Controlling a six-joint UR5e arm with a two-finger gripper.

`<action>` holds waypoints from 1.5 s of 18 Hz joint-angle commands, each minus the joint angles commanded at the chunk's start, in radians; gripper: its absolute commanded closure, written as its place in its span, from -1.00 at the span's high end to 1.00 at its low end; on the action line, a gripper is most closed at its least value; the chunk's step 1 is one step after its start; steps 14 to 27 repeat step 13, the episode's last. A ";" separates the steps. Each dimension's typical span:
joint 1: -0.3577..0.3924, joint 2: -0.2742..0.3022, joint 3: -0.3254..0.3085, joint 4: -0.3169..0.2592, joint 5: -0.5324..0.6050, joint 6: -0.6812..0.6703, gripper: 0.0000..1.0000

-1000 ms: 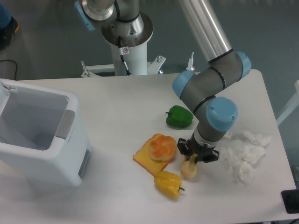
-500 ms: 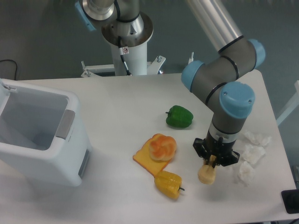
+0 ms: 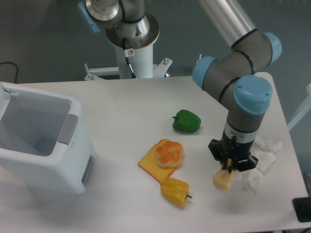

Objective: Pick up the square bread
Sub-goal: 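Lift the pale bread roll up and away from the square bread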

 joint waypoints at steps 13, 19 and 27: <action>0.002 0.032 0.003 -0.014 0.074 0.018 -0.44; 0.002 0.032 0.003 -0.014 0.074 0.018 -0.44; 0.002 0.032 0.003 -0.014 0.074 0.018 -0.44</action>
